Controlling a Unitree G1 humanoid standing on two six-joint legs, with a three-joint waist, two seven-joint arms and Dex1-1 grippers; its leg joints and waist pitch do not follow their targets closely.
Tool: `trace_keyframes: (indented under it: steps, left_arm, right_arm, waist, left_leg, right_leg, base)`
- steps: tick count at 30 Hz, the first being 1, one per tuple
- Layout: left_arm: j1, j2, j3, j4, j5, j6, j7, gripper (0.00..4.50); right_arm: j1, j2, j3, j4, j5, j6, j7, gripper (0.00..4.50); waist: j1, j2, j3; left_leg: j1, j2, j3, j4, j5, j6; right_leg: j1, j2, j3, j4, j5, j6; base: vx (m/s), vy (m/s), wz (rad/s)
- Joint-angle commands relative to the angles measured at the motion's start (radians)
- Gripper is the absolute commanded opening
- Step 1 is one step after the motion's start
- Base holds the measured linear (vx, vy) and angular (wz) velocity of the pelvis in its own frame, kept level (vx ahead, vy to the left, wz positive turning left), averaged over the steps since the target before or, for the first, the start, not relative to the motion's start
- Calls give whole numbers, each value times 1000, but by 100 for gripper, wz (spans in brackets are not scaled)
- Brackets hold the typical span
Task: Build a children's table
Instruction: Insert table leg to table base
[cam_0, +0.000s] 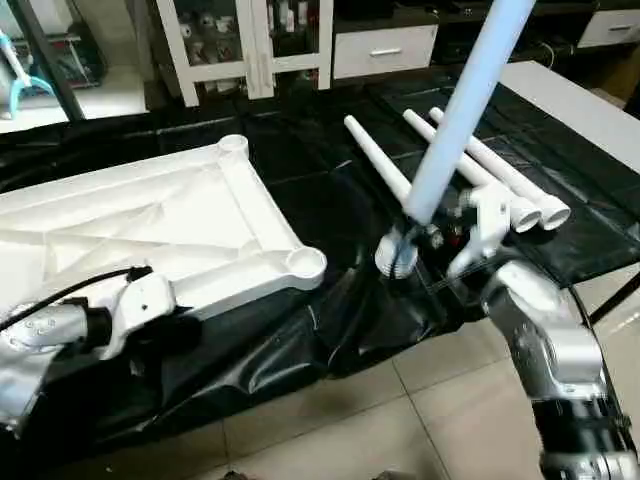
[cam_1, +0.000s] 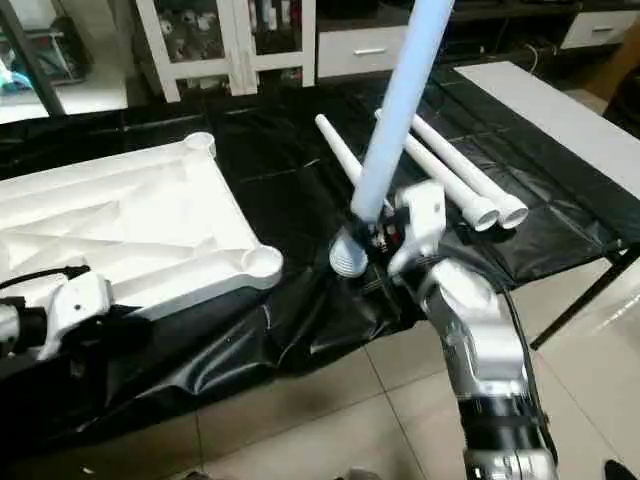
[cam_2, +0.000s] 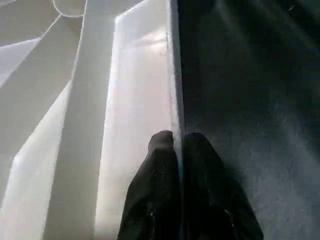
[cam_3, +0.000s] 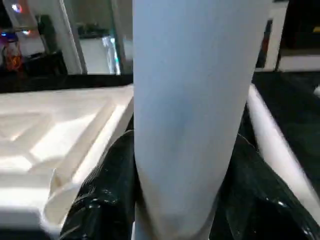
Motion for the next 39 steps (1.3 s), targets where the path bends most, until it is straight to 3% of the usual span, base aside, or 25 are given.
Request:
trace_keyframes:
  steps: [1,2,5,6,7,9,13,15,16,17,19,20,21,22,24,25,28,31,32,33,34,35,36,37,39]
  left_arm:
    - [-19,-33,63,-94,-122,-4,18,36]
    - [-32,-39,65,-109,-135,-5,12,69]
    - [-66,-37,56,-125,-136,-16,-4,75]
    - [-70,-37,57,-128,-134,-13,-5,75]
    - [-74,-39,66,-140,-130,-6,-6,96]
    - [-74,-44,75,-156,-134,9,-3,111]
    - [-96,-102,134,-210,-216,92,69,143]
    - [-105,-162,173,-248,-274,175,168,153]
    - [-107,-180,182,-258,-274,186,216,151]
    - [-108,-237,208,-275,-303,212,309,157]
    - [-106,-334,257,-324,-308,322,501,196]
    - [-98,-409,295,-388,-305,468,647,194]
    - [-91,-442,304,-422,-305,537,701,194]
    - [-85,-448,292,-445,-347,562,687,194]
    - [-63,-487,275,-503,-389,566,711,194]
    - [-40,-562,273,-581,-344,554,815,194]
    - [-20,-601,267,-626,-319,569,879,194]
    - [29,-683,271,-684,-319,592,968,194]
    - [60,-734,268,-702,-234,567,1059,194]
    - [70,-750,262,-702,-187,550,1100,194]
    - [82,-734,225,-698,-113,560,1152,194]
    - [80,-701,192,-682,-76,574,1150,194]
    - [79,-689,181,-676,-63,579,1149,194]
    - [79,-665,157,-662,-40,572,1133,194]
    - [101,-652,122,-675,-79,541,1058,194]
  right_arm:
    - [-23,-7,-1,-13,-68,-18,-75,184]
    - [-34,-5,-8,-1,-73,-55,-72,184]
    - [-50,5,-51,23,-11,-118,-14,184]
    - [-52,4,-57,25,-18,-119,-32,184]
    - [-49,3,-71,16,1,-99,-38,184]
    - [-41,1,-73,6,16,-89,-25,184]
    - [-17,12,-77,-35,55,-38,-11,184]
    - [-6,15,-75,-62,67,-16,-13,184]
    - [-2,15,-74,-69,69,-10,-14,184]
    - [5,11,-68,-84,62,-8,-19,184]
    - [25,7,-70,-123,63,3,-33,184]
    - [46,4,-76,-160,68,16,-49,184]
    - [59,4,-84,-184,76,25,-58,184]
    - [71,3,-90,-203,81,34,-62,184]
    - [97,-1,-97,-247,92,57,-71,184]
    - [127,-8,-98,-299,91,84,-84,184]
    - [146,-13,-96,-329,79,97,-93,184]
    - [179,-14,-95,-374,68,120,-116,184]
    - [197,-15,-95,-395,65,138,-135,184]
    - [202,-16,-94,-398,62,142,-139,184]
    - [207,-20,-89,-401,62,146,-144,184]
    - [209,-21,-80,-395,51,142,-147,184]
    - [210,-22,-76,-393,47,141,-148,184]
    - [210,-24,-65,-383,30,131,-148,184]
    - [202,-27,-48,-371,8,118,-145,184]
  waist:
    - [0,-1,-67]
    - [3,5,-68]
    - [20,4,-69]
    - [21,3,-69]
    - [21,14,-68]
    - [16,2,-66]
    - [10,5,-67]
    - [12,26,-69]
    - [10,18,-67]
    - [13,35,-69]
    - [12,29,-68]
    - [11,38,-69]
    - [14,30,-66]
    - [14,30,-66]
    - [10,38,-63]
    - [9,38,-62]
    - [3,38,-64]
    - [-1,32,-60]
    - [-4,31,-56]
    - [-8,21,-58]
    - [-11,19,-60]
    - [-13,26,-61]
    - [-13,26,-61]
    - [-18,17,-64]
    - [-19,18,-66]
  left_leg:
    - [19,-8,12,-66,-72,19]
    - [20,-8,12,-65,-70,18]
    - [21,-4,13,-63,-85,30]
    - [21,-5,12,-63,-84,29]
    - [20,-7,10,-63,-74,22]
    - [17,-9,11,-64,-82,16]
    - [16,-9,11,-62,-89,11]
    - [17,-9,9,-60,-101,1]
    - [18,-8,10,-59,-119,1]
    - [17,-10,7,-58,-118,-1]
    - [16,-9,8,-55,-122,3]
    - [15,-6,8,-54,-119,1]
    - [12,-11,7,-52,-114,16]
    - [12,-11,7,-52,-114,16]
    - [11,-15,6,-55,-139,8]
    - [11,-13,5,-55,-150,6]
    - [7,-9,3,-54,-142,18]
    - [4,-15,7,-52,-165,19]
    - [5,-14,7,-53,-179,20]
    - [2,-14,7,-53,-182,22]
    - [4,-16,6,-51,-183,24]
    - [4,-15,1,-54,-184,23]
    - [4,-15,1,-54,-184,23]
    - [5,-16,-1,-54,-173,24]
    - [2,-13,-2,-57,-146,22]
  right_leg:
    - [56,-41,40,-71,48,-216]
    - [56,-43,41,-70,55,-215]
    - [57,-46,42,-68,101,-228]
    - [58,-43,41,-67,103,-228]
    - [60,-42,39,-63,115,-225]
    - [66,-41,40,-65,111,-218]
    - [67,-40,40,-66,108,-222]
    - [67,-41,38,-63,111,-233]
    - [67,-38,37,-70,104,-237]
    - [69,-40,36,-67,103,-238]
    - [72,-36,37,-72,114,-240]
    - [75,-35,36,-67,126,-239]
    - [77,-37,35,-78,91,-231]
    - [77,-37,35,-78,91,-231]
    - [71,-34,33,-87,-20,-202]
    - [71,-33,33,-93,-41,-192]
    - [73,-32,31,-96,-19,-186]
    - [70,-30,30,-108,-133,-147]
    - [65,-31,30,-116,-201,-117]
    - [68,-28,30,-119,-214,-104]
    - [65,-29,29,-122,-236,-84]
    - [61,-28,28,-122,-247,-65]
    - [61,-28,28,-122,-247,-65]
    - [59,-28,27,-124,-242,-56]
    - [60,-33,27,-118,-201,-80]
  base:
    - [0,0,0]
    - [0,0,0]
    - [0,0,0]
    - [0,0,0]
    - [0,0,0]
    - [0,0,0]
    - [0,0,0]
    - [0,0,0]
    - [0,0,0]
    - [0,0,0]
    - [0,0,0]
    - [0,0,0]
    - [0,0,0]
    - [0,0,0]
    - [0,0,0]
    - [0,0,0]
    - [0,0,0]
    - [0,0,0]
    - [0,0,0]
    - [0,0,0]
    - [0,0,0]
    - [0,0,0]
    - [0,0,0]
    - [0,0,0]
    - [0,0,0]
